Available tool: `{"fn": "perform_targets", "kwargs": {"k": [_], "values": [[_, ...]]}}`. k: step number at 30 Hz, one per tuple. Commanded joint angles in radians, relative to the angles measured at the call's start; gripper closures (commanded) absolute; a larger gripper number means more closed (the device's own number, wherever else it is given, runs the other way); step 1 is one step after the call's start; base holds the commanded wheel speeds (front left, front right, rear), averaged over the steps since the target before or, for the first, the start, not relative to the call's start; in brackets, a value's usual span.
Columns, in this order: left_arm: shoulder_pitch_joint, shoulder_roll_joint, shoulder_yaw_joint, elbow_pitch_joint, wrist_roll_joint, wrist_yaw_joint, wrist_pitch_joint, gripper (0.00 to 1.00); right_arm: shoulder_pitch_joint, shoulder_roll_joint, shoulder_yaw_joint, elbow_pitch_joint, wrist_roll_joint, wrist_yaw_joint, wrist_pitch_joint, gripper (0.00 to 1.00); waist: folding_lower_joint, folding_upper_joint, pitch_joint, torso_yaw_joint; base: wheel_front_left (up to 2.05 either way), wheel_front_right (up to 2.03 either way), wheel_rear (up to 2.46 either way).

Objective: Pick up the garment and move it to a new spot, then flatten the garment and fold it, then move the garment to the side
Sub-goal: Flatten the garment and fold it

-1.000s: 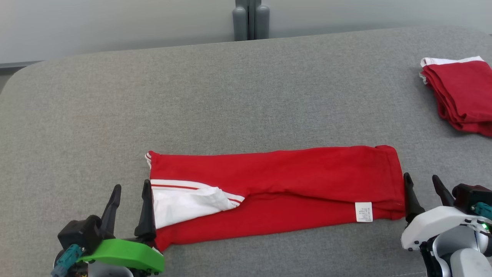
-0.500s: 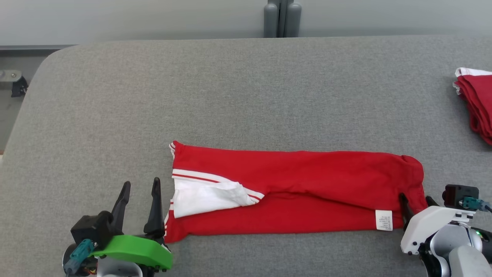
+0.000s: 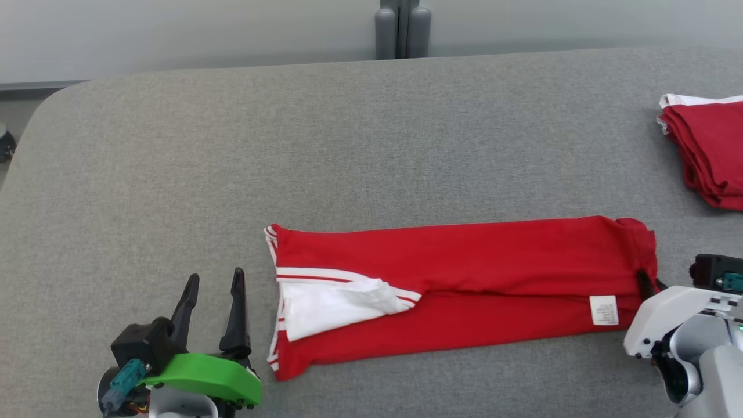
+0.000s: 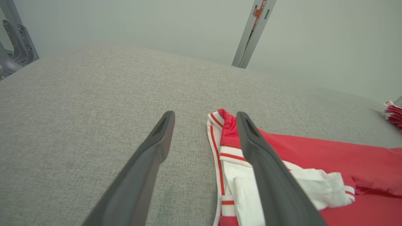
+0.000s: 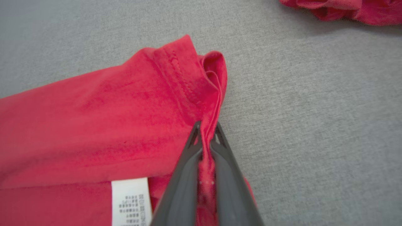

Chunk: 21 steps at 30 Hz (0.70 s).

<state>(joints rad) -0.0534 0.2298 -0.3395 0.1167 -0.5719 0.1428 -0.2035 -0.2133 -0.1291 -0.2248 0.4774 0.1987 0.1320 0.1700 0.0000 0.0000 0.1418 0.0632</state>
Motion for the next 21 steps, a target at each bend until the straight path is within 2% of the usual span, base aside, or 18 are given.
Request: {"fn": "perform_targets", "kwargs": {"k": [1,7,12,18,21], "values": [[-0.015,-0.001,0.000,0.002,-0.008,0.006,0.000,0.00,-0.004,-0.021,-0.014,-0.012,0.005,-0.003,-0.006,1.00,0.0000,0.0000,-0.003,-0.017,0.00,0.00,0.00],[-0.011,0.004,-0.006,0.000,-0.010,0.003,0.003,0.00,0.026,-0.059,-0.059,-0.059,0.014,-0.003,-0.015,1.00,0.0000,0.0000,-0.001,-0.045,0.00,0.00,0.00],[-0.013,0.006,-0.012,0.002,-0.010,0.001,0.006,0.00,0.054,-0.025,-0.053,-0.138,0.049,-0.002,-0.009,1.00,0.0000,0.0000,-0.008,-0.054,0.00,0.00,0.00],[-0.011,0.008,-0.024,0.004,-0.010,0.000,0.014,0.00,0.118,0.017,0.050,-0.295,0.117,-0.002,0.038,1.00,0.0000,0.0000,-0.032,-0.035,0.00,0.00,0.00],[-0.004,0.011,-0.027,0.004,-0.012,0.000,0.015,0.00,0.149,0.036,0.140,-0.390,0.169,-0.002,0.070,1.00,0.0000,0.0000,-0.044,-0.016,0.00,0.00,0.00]]}}
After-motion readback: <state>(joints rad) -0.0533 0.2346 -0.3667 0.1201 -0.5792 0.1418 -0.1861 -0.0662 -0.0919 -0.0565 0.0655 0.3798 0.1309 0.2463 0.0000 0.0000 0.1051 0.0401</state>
